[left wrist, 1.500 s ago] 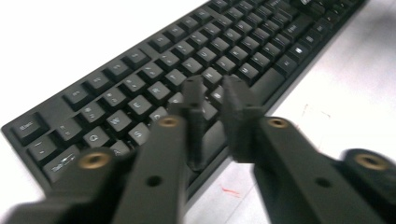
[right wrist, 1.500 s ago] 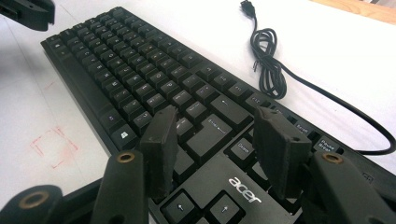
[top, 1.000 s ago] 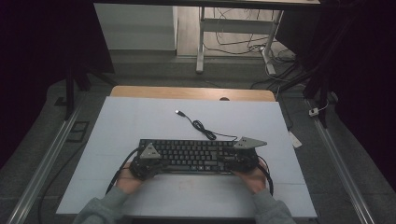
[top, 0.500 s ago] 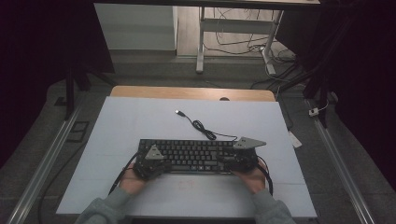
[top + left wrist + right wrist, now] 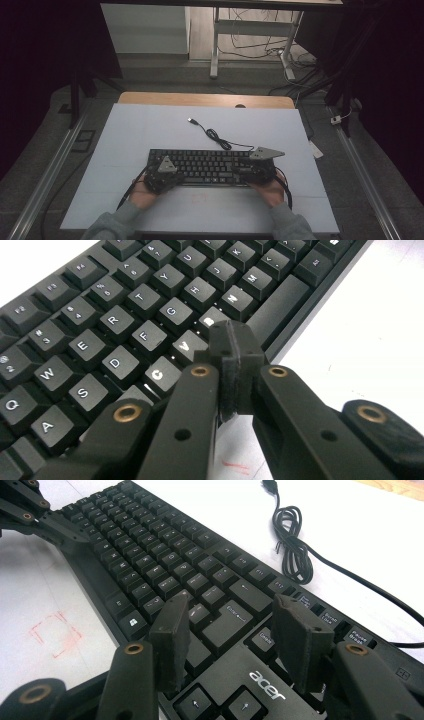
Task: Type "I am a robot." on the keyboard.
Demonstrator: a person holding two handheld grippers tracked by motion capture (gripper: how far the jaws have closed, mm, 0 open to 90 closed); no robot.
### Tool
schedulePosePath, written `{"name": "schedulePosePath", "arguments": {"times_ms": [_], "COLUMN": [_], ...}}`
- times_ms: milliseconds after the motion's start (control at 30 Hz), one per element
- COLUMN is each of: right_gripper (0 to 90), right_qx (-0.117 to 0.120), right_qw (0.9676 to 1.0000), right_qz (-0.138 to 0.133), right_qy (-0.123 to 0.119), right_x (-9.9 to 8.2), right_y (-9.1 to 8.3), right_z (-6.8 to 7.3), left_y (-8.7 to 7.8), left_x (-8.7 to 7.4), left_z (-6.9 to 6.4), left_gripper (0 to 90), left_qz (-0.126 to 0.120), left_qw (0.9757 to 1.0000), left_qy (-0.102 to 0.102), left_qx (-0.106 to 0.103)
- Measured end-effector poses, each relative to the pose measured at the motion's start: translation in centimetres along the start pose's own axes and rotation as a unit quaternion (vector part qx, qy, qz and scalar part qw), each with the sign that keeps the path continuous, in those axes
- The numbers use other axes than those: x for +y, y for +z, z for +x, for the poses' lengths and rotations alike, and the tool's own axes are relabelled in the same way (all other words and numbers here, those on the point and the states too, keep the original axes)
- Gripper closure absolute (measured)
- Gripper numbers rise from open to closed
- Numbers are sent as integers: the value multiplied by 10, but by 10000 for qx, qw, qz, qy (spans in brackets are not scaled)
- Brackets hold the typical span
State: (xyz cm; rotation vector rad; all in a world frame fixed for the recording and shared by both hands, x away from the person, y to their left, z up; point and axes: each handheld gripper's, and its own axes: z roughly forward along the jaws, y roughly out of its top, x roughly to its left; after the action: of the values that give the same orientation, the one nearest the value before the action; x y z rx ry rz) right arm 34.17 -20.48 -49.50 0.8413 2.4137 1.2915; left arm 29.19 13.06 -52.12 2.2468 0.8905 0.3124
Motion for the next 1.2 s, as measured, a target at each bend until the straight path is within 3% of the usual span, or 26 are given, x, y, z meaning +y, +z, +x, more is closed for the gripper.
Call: {"name": "schedulePosePath", "arguments": {"times_ms": [200,300,367,467,700,933,1200], "right_gripper": [499,498,499,497,495,493,493], "right_qx": [11,5,-5,13,5,9,0], "right_qw": [10000,10000,10000,10000,10000,10000,9999], "right_qz": [-9,-16,-6,12,48,72,86], "right_qy": [-2,-18,-22,-22,-46,-60,-69], "right_x": [0,0,0,0,-1,-1,-1], "right_y": [0,0,0,1,2,2,2], "right_z": [0,0,0,0,0,0,1], "left_y": [-15,-30,-36,-41,-45,-45,-46], "left_x": [0,-3,-6,-9,-14,-16,-18], "left_z": [7,16,22,30,37,41,44], "left_gripper": [891,874,827,685,506,457,437], "left_qz": [-393,-654,-751,-872,-893,-770,-765], "left_qw": [9990,9967,9952,9924,9904,9914,9910], "left_qy": [-192,-473,-617,-846,-981,-981,-1006], "left_qx": [-16,50,69,186,379,389,444]}}
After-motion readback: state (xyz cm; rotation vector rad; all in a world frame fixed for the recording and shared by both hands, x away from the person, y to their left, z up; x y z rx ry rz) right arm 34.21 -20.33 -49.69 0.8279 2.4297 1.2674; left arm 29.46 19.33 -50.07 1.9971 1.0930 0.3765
